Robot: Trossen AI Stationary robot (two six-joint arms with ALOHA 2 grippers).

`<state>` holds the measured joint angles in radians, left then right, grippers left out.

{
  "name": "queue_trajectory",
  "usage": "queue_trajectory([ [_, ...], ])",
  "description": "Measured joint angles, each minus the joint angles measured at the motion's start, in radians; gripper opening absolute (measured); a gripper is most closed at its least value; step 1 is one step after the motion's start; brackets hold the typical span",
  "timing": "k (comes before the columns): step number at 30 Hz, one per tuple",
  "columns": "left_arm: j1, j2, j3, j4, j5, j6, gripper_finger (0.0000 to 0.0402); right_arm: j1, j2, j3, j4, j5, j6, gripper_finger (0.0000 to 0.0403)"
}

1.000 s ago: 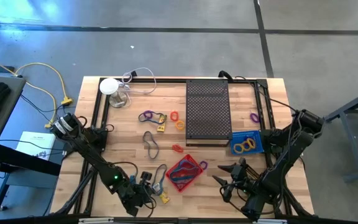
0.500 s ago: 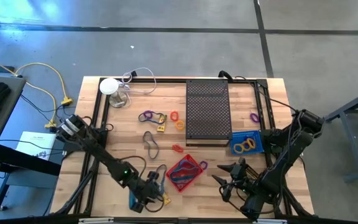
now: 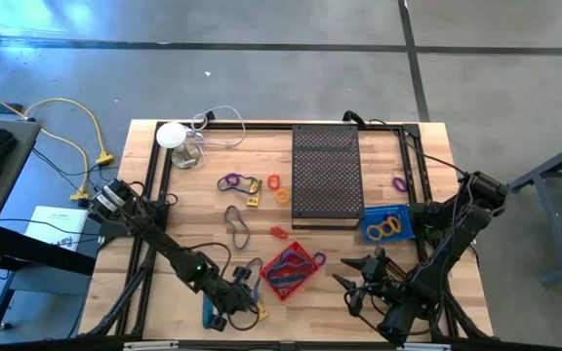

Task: Pick & Place Office Desk Supplies
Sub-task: Put the blue rubberband into the red basket

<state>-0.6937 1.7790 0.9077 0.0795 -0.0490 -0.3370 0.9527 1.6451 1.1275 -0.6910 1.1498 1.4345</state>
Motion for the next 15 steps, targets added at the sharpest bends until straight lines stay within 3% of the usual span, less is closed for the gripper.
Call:
queue_trajectory([
  [3, 0.0, 0.0, 0.0, 0.0, 0.0, -0.001, 0.0007, 0.0, 0.0, 0.0, 0.0, 0.0, 0.0, 0.0215],
  [9, -0.014, -0.022, 0.0, -0.011, -0.042, 0.019, 0.0003, 0.0, 0.0, 0.0, 0.0, 0.0, 0.0, 0.0215],
  [15, -0.061, -0.134, 0.0, -0.02, -0.222, 0.152, 0.0002, 0.0, 0.0, 0.0, 0.0, 0.0, 0.0, 0.0215],
])
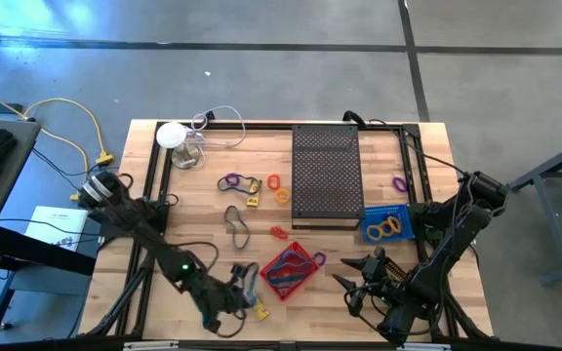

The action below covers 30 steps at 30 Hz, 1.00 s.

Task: Pick & Place Office Desk Supplies
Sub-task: Put the blue rubberband into the red basket

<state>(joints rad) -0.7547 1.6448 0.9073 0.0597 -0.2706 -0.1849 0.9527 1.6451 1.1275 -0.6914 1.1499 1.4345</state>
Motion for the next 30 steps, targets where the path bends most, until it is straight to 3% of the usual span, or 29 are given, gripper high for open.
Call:
queue_trajectory([
  [5, -0.034, -0.087, 0.0, 0.051, -0.224, 0.149, 0.0002, 0.0, 0.0, 0.0, 0.0, 0.002, -0.003, 0.0215],
  [8, -0.045, -0.113, 0.0, 0.166, -0.414, 0.297, 0.0002, -0.001, 0.0, 0.0, 0.0, 0.003, -0.003, 0.0215],
  [10, -0.045, -0.114, 0.0, 0.268, -0.459, 0.412, 0.0002, -0.005, 0.0, 0.0, 0.0, 0.002, -0.003, 0.0215],
  [16, 0.019, -0.113, 0.001, 0.414, -0.335, 0.605, 0.0001, -0.021, 0.0, 0.0, 0.0, -0.001, -0.003, 0.0215],
  [19, 0.083, -0.112, 0.001, 0.439, -0.284, 0.592, 0.0001, -0.027, 0.0, 0.0, 0.0, -0.01, -0.003, 0.0215],
  [26, 0.225, -0.095, 0.001, 0.446, -0.038, 0.492, 0.0001, -0.025, 0.0, 0.0, 0.001, -0.027, -0.003, 0.0215],
  [30, 0.26, -0.044, 0.001, 0.462, 0.007, 0.464, 0.0001, -0.026, 0.0, 0.0, 0.001, -0.027, -0.003, 0.0215],
])
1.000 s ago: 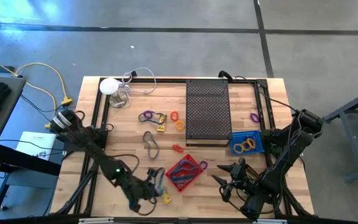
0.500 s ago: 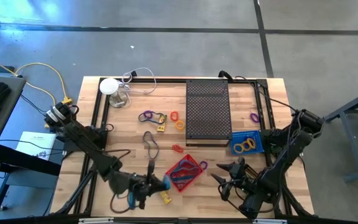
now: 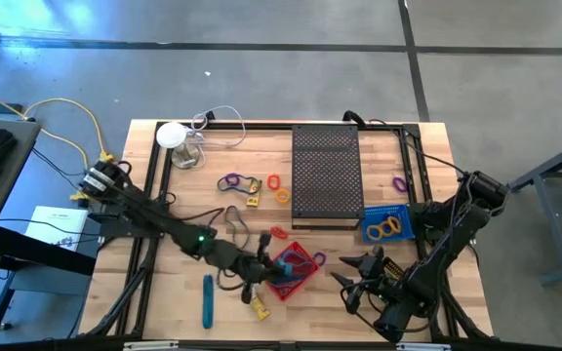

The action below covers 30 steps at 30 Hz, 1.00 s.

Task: Pick & Place Office Desk Supplies
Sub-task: Put the blue rubberband into the red basket

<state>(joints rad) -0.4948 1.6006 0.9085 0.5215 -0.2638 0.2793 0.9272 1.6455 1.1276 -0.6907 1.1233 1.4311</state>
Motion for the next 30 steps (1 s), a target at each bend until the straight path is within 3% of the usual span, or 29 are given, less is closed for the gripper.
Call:
queue_trajectory([
  [10, 0.015, 0.109, 0.0, -0.001, 0.005, -0.141, 0.0001, 0.0, 0.0, 0.0, 0.0, -0.002, 0.002, 0.0215],
  [24, 0.101, 0.115, 0.002, -0.147, 0.123, -0.532, 0.0001, -0.001, 0.0, 0.0, 0.003, 0.0, 0.003, 0.0215],
  [30, 0.08, 0.115, 0.021, -0.147, 0.069, -0.54, 0.0001, -0.001, 0.0, 0.0, 0.003, 0.0, -0.005, 0.0215],
])
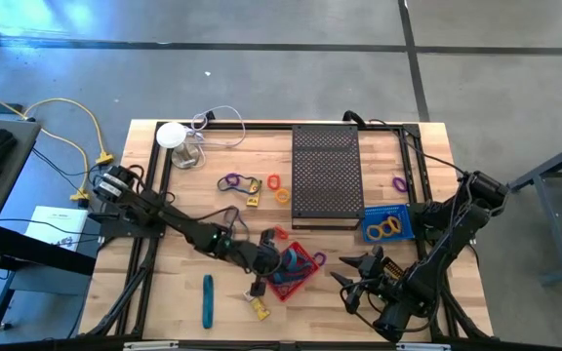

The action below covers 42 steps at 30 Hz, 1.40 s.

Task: Pick & Place Office Desk Supplies
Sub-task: Put the blue rubberband into the red basket

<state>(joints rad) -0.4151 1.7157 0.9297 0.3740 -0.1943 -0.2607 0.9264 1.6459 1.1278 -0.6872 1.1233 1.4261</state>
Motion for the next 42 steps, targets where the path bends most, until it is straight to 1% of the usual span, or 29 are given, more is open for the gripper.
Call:
queue_trajectory([
  [5, -0.011, 0.001, 0.039, -0.061, -0.018, -0.003, 0.0001, 0.0, 0.0, 0.0, 0.003, 0.0, -0.002, 0.0215],
  [8, -0.008, 0.038, 0.078, -0.137, -0.03, -0.008, 0.0001, 0.0, 0.0, 0.0, 0.004, 0.0, -0.002, 0.0215],
  [13, -0.006, 0.141, 0.192, -0.325, -0.026, 0.023, 0.0001, 0.0, 0.0, 0.0, 0.016, -0.003, -0.013, 0.0215],
  [16, -0.006, 0.168, 0.238, -0.361, -0.062, 0.016, 0.0001, 0.0, 0.0, 0.0, 0.02, -0.007, -0.017, 0.0215],
  [17, -0.006, 0.174, 0.249, -0.375, -0.056, 0.014, 0.0001, 0.0, 0.0, 0.0, 0.019, -0.006, -0.017, 0.0215],
  [21, -0.006, 0.18, 0.263, -0.409, 0.039, 0.013, 0.0001, 0.0, 0.0, 0.0, 0.021, -0.013, -0.017, 0.0215],
  [23, -0.006, 0.191, 0.263, -0.426, 0.059, 0.018, 0.0002, 0.0, 0.0, 0.0, 0.02, -0.021, -0.017, 0.0215],
  [25, -0.007, 0.201, 0.261, -0.453, 0.063, 0.018, 0.0002, 0.0, 0.0, 0.0, 0.021, -0.024, -0.017, 0.0215],
  [27, -0.006, 0.213, 0.263, -0.442, 0.062, 0.022, 0.0002, 0.0, 0.0, 0.0, 0.023, -0.024, -0.017, 0.0215],
  [32, -0.006, 0.214, 0.262, -0.456, 0.032, 0.07, 0.0003, 0.0, 0.0, 0.0, 0.027, -0.024, -0.017, 0.0215],
  [36, -0.021, 0.214, 0.262, -0.436, 0.032, 0.118, 0.0004, 0.0, 0.0, 0.0, 0.027, -0.024, -0.018, 0.0215],
  [39, -0.037, 0.214, 0.262, -0.435, 0.024, 0.153, 0.0019, 0.0, 0.0, 0.0, 0.026, -0.026, -0.018, 0.0215],
  [42, -0.049, 0.214, 0.262, -0.432, 0.002, 0.156, 0.0048, 0.0, 0.0, 0.0, 0.026, -0.026, -0.018, 0.0215],
])
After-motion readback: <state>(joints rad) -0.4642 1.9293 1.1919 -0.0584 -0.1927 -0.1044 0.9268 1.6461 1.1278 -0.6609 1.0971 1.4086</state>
